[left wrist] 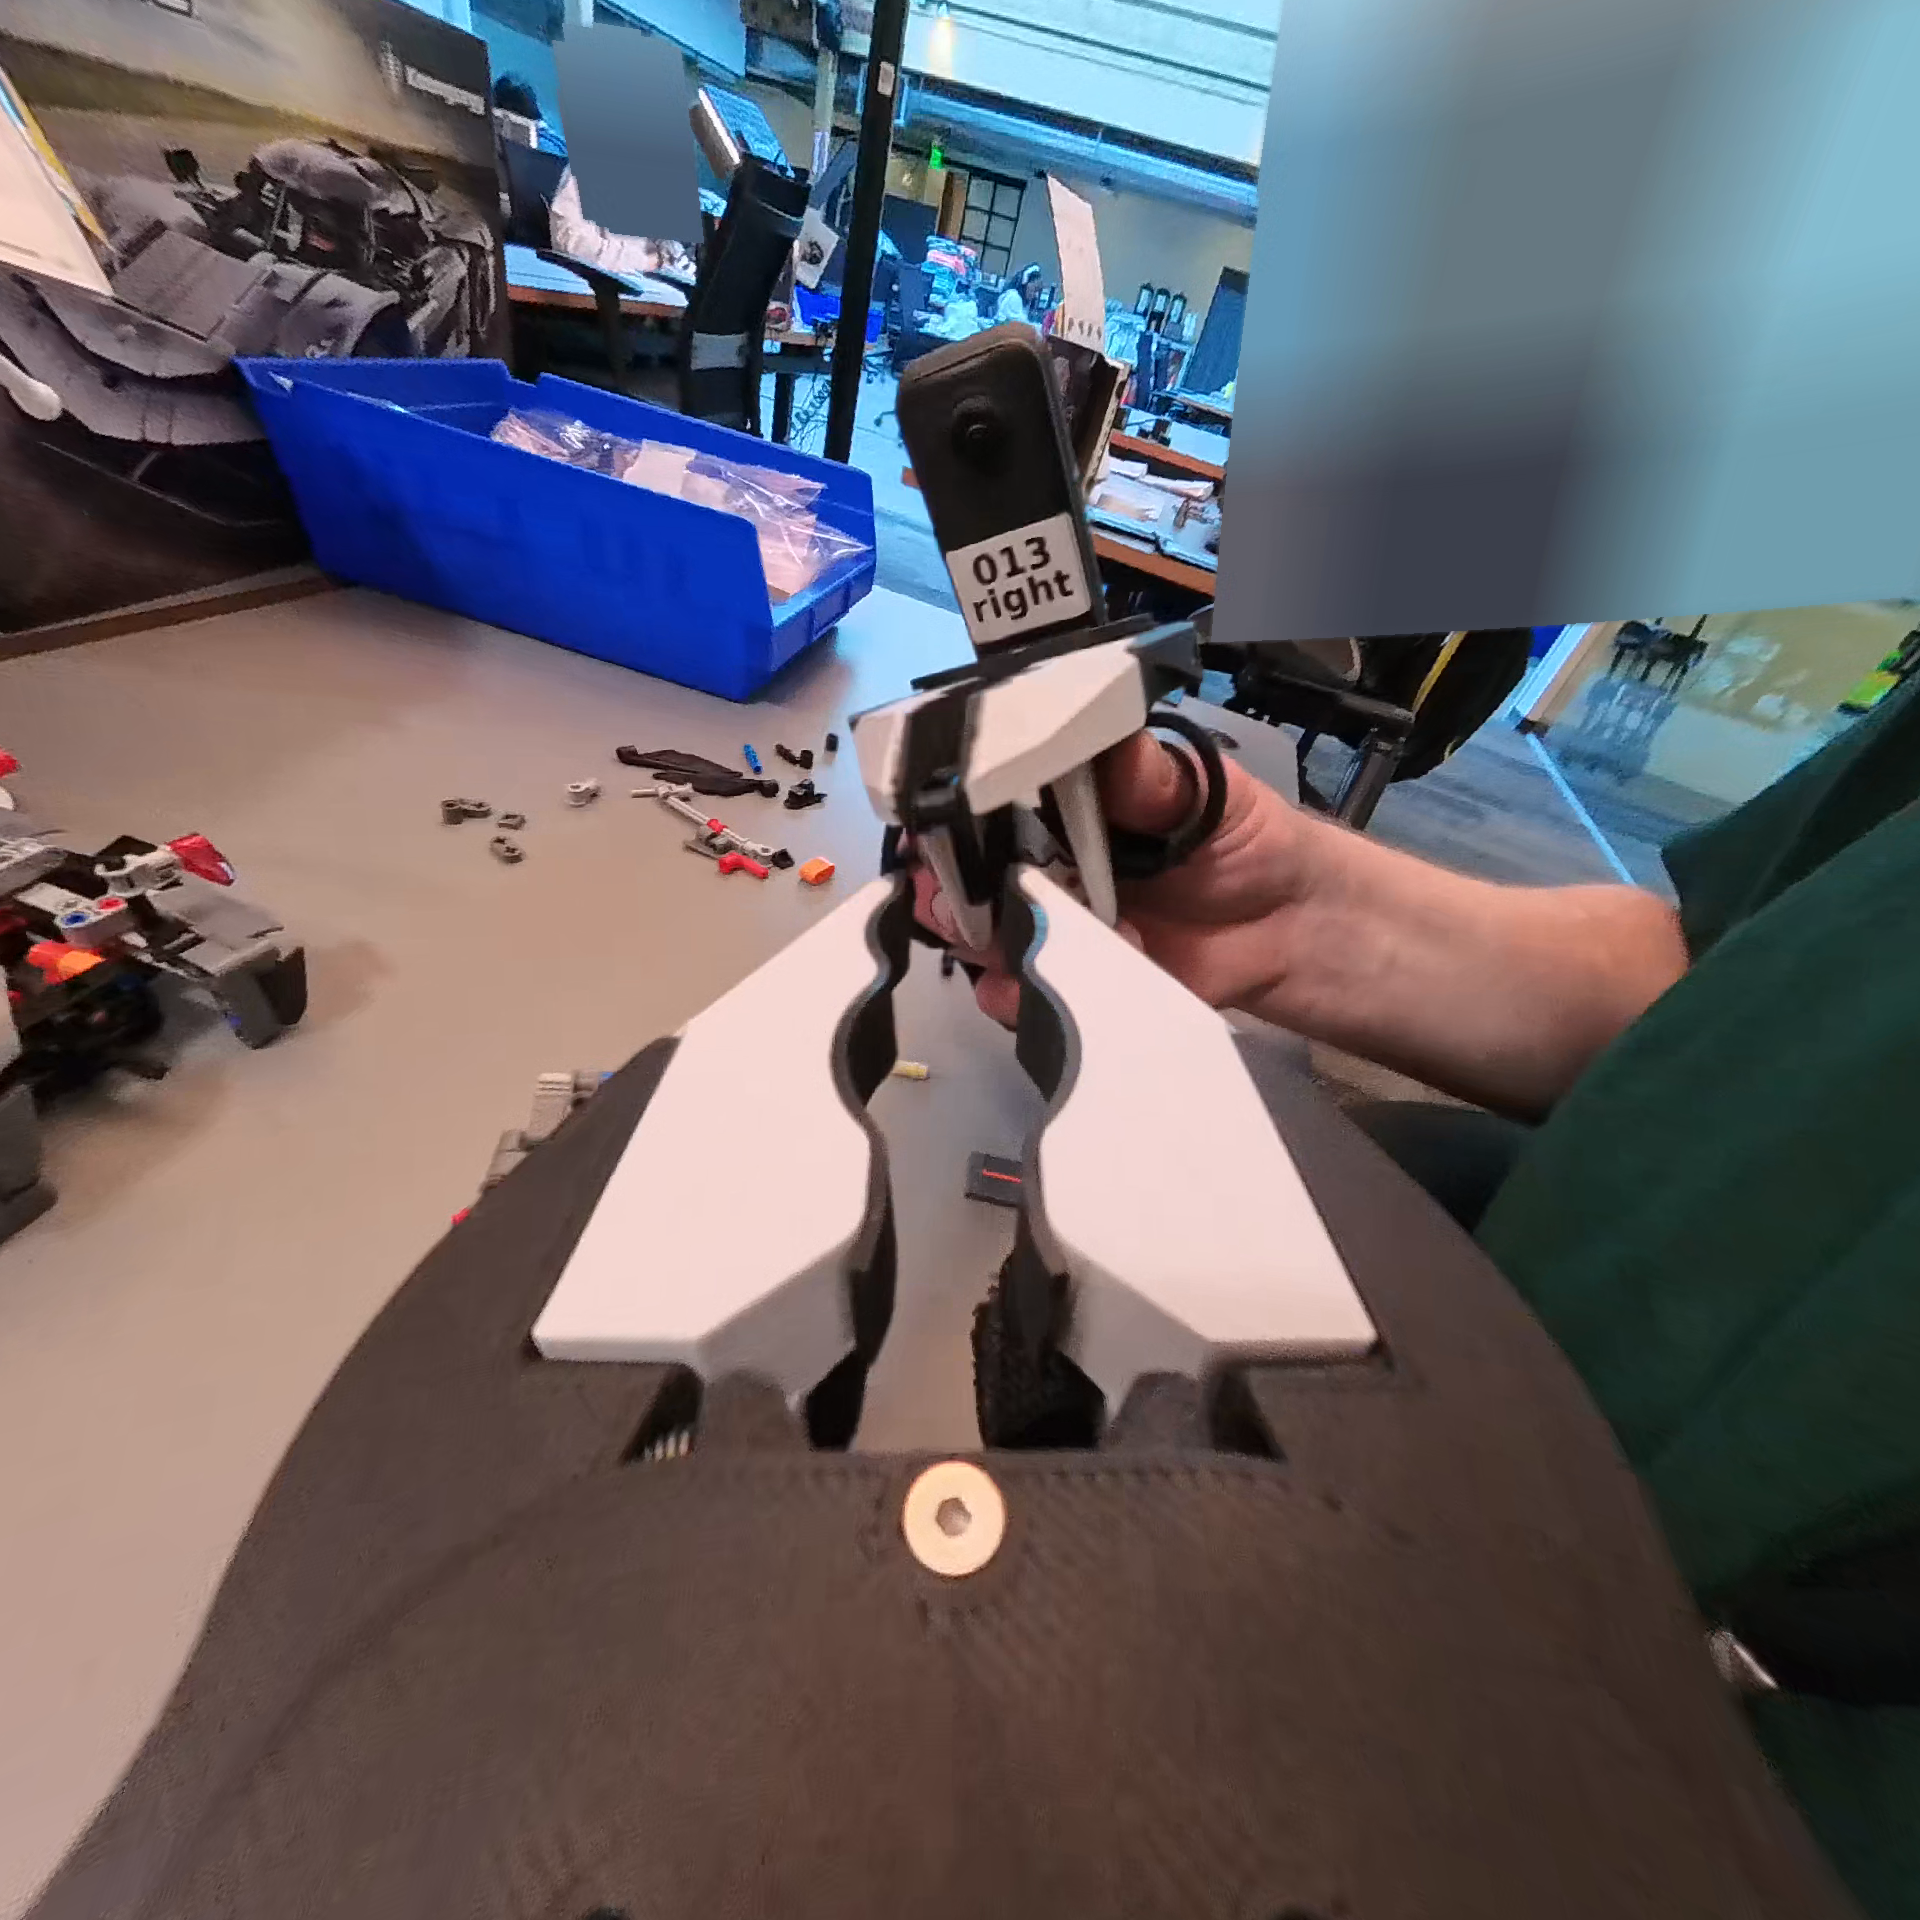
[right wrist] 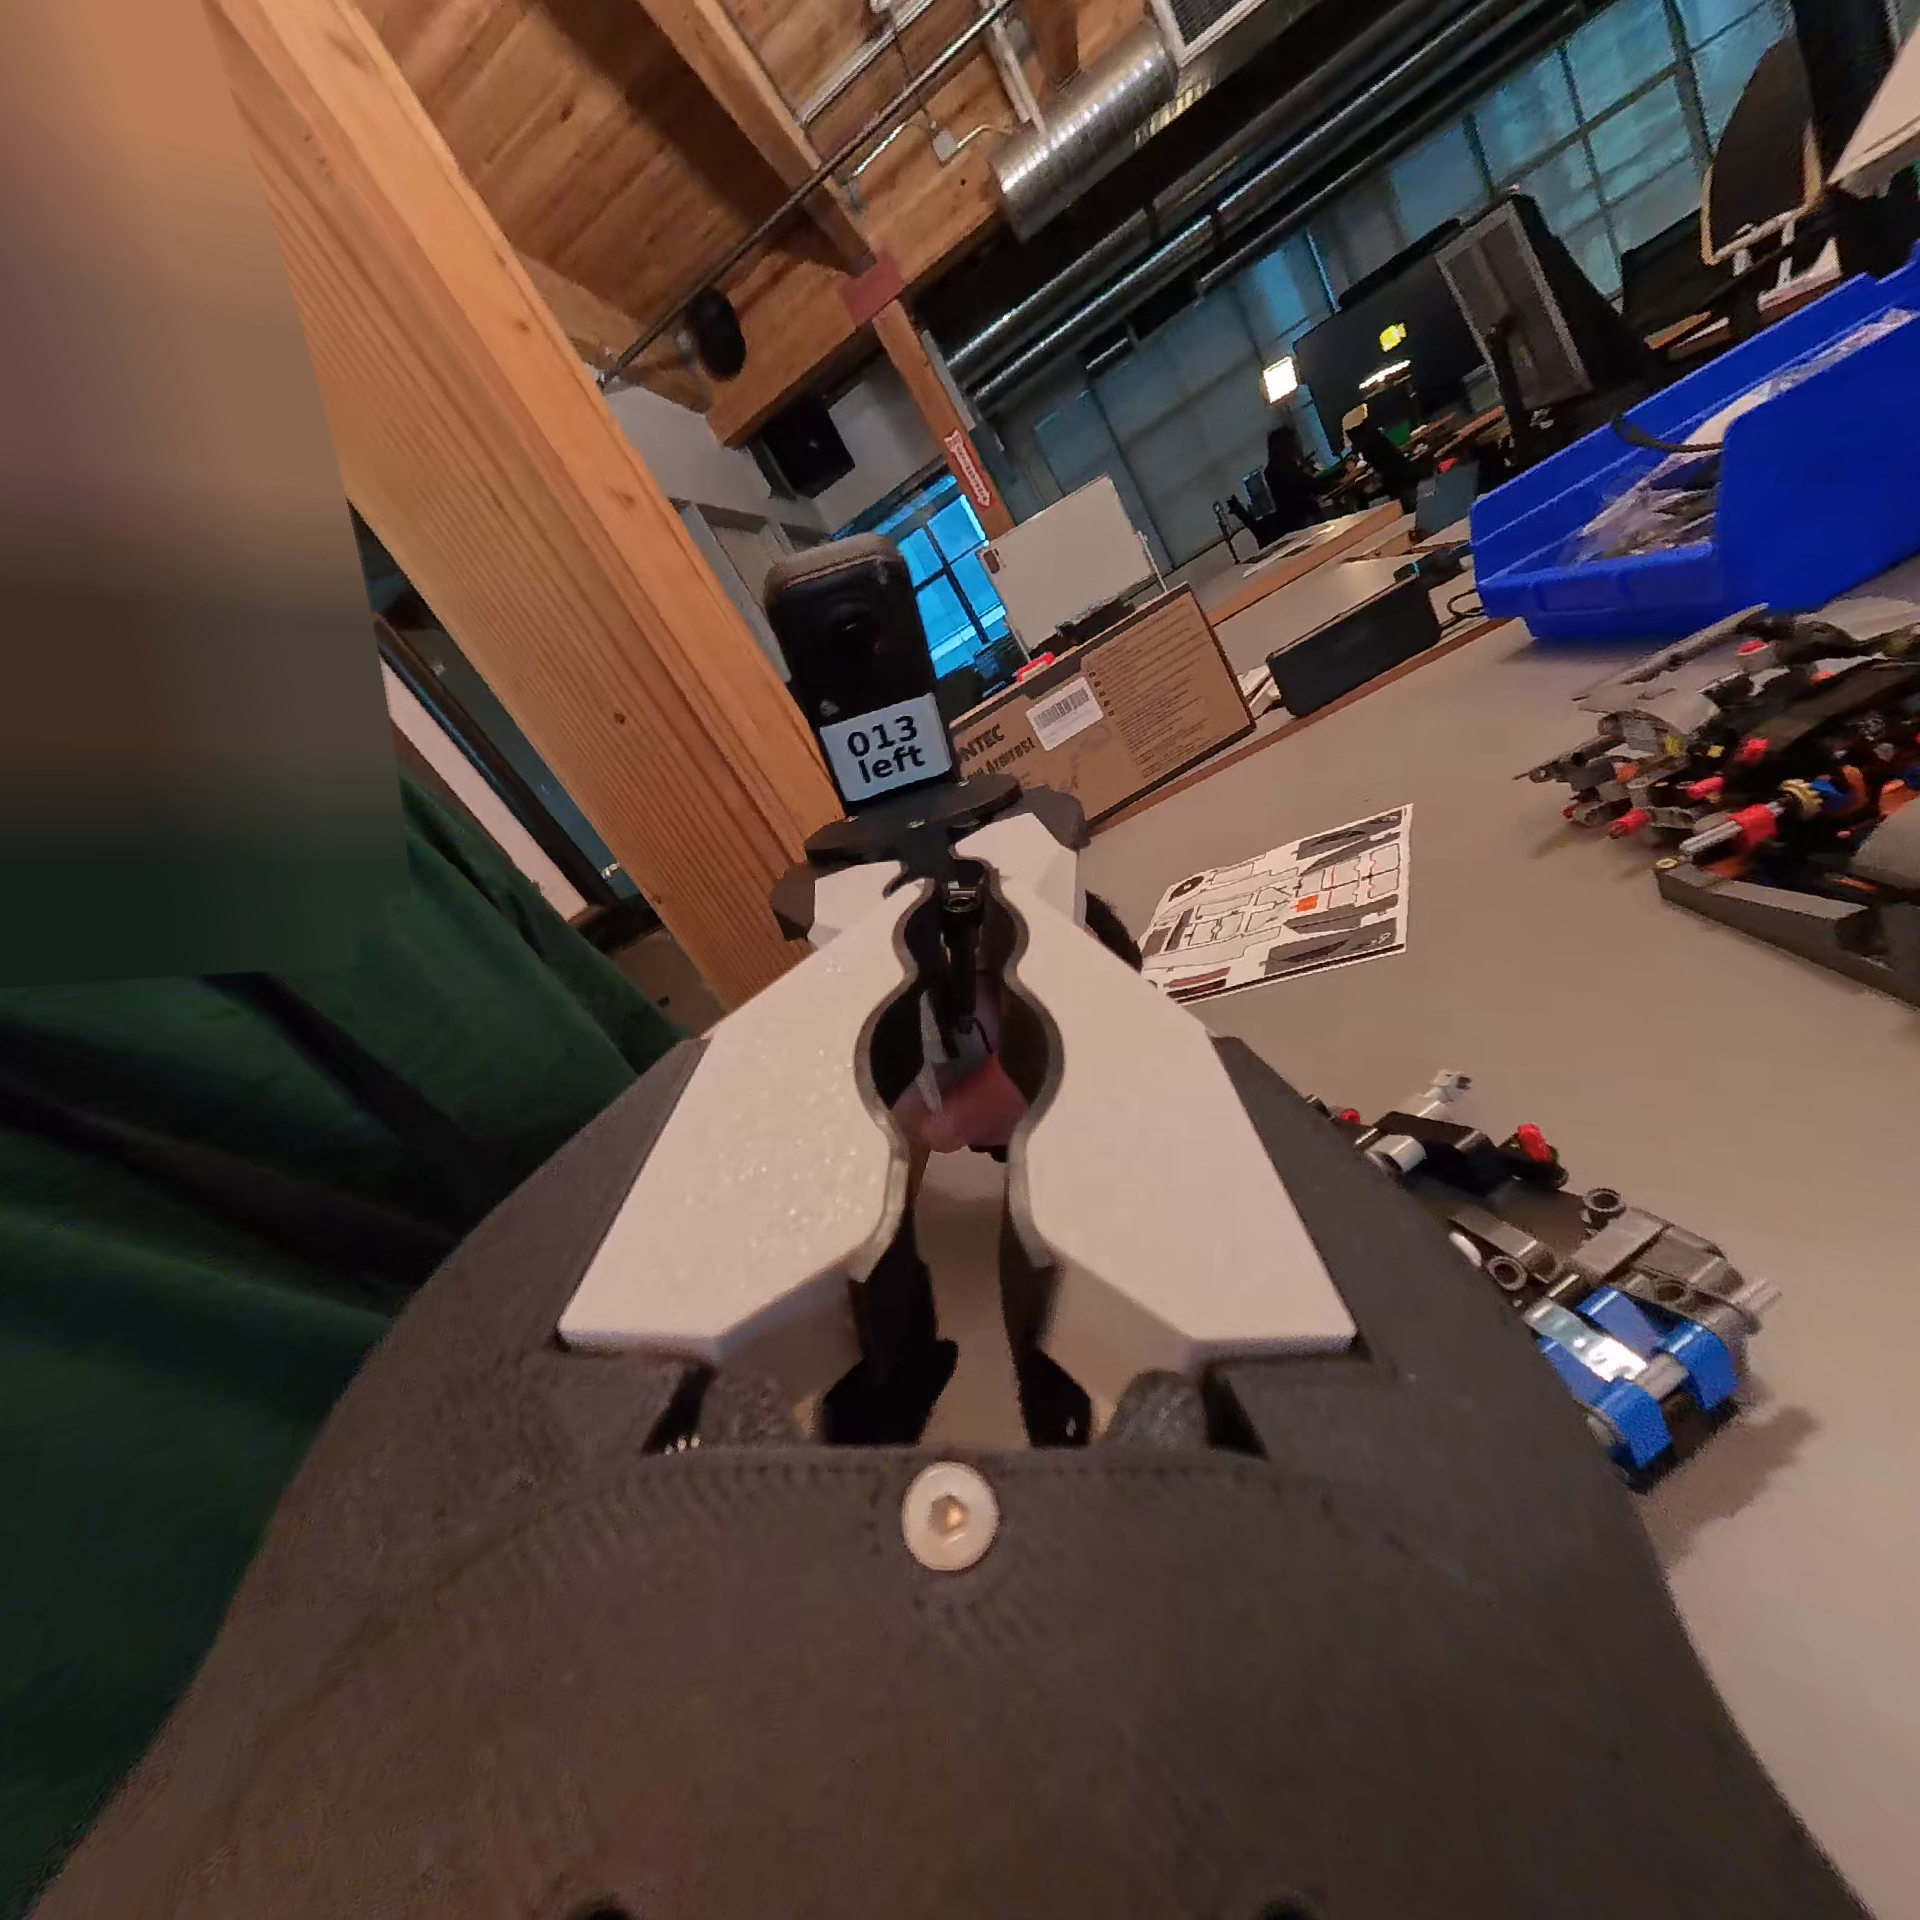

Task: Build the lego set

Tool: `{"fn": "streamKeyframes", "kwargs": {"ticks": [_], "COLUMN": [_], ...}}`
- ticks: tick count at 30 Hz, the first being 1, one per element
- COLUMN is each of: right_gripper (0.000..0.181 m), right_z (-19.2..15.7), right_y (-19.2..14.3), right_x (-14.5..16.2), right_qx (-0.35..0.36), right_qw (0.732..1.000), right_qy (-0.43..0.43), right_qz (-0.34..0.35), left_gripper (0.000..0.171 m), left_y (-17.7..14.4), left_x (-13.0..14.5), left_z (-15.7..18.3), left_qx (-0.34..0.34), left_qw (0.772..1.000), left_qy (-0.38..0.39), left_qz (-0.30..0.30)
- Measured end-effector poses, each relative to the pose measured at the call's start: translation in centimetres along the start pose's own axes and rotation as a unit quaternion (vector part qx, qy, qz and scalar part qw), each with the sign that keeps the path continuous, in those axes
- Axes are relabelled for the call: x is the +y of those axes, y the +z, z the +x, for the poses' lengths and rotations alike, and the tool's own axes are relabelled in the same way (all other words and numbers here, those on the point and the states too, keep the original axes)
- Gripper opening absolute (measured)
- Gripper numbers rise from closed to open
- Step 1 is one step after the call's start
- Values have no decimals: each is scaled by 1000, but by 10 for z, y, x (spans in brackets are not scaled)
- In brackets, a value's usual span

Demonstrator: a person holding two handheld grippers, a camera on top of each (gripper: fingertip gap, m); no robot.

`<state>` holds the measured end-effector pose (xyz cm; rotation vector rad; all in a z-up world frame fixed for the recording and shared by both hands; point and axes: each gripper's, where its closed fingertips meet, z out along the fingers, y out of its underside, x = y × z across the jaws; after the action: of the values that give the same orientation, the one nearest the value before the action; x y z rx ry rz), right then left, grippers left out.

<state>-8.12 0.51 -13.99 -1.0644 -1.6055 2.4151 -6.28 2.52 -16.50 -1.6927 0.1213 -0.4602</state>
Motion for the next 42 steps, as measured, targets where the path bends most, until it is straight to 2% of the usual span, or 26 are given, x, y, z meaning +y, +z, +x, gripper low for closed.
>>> {"fn": "streamKeyframes", "kwargs": {"ticks": [3, 7, 11, 13, 16, 19, 25, 33, 39, 42], "right_gripper": [5, 5, 16, 17, 18, 15, 10, 10, 6, 5], "right_z": [-12, -23, -19, -13, -5, 1, 12, 12, 16, 13], "right_y": [4, 4, -1, -6, -13, -16, -17, -9, -10, -10], "right_x": [9, 25, 42, 44, 48, 56, 69, 76, 79, 73], "right_qx": [-9, -5, 30, 69, 121, 155, 179, 171, 178, 183], "right_qw": [1000, 998, 995, 989, 965, 927, 863, 831, 810, 797], "right_qy": [-26, -45, -52, -83, -148, -216, -293, -339, -371, -410], "right_qz": [-13, -34, -75, -106, -182, -266, -371, -407, -418, -405], "left_gripper": [2, 2, 2, 1, 1, 1, 1, 1, 1, 1], "left_y": [-3, -8, -11, -13, -16, -17, -19, -22, -20, -18], "left_x": [-2, 9, 33, 39, 48, 55, 62, 75, 74, 67], "left_z": [14, 28, 26, 18, 7, 1, -4, -10, -11, -11], "left_qx": [30, 36, -6, -37, -75, -95, -103, -120, -138, -153], "left_qw": [999, 999, 998, 993, 978, 958, 939, 900, 873, 868], "left_qy": [-11, -4, 49, 81, 144, 202, 242, 306, 356, 377], "left_qz": [23, 20, -43, -74, -131, -179, -220, -288, -303, -284]}}
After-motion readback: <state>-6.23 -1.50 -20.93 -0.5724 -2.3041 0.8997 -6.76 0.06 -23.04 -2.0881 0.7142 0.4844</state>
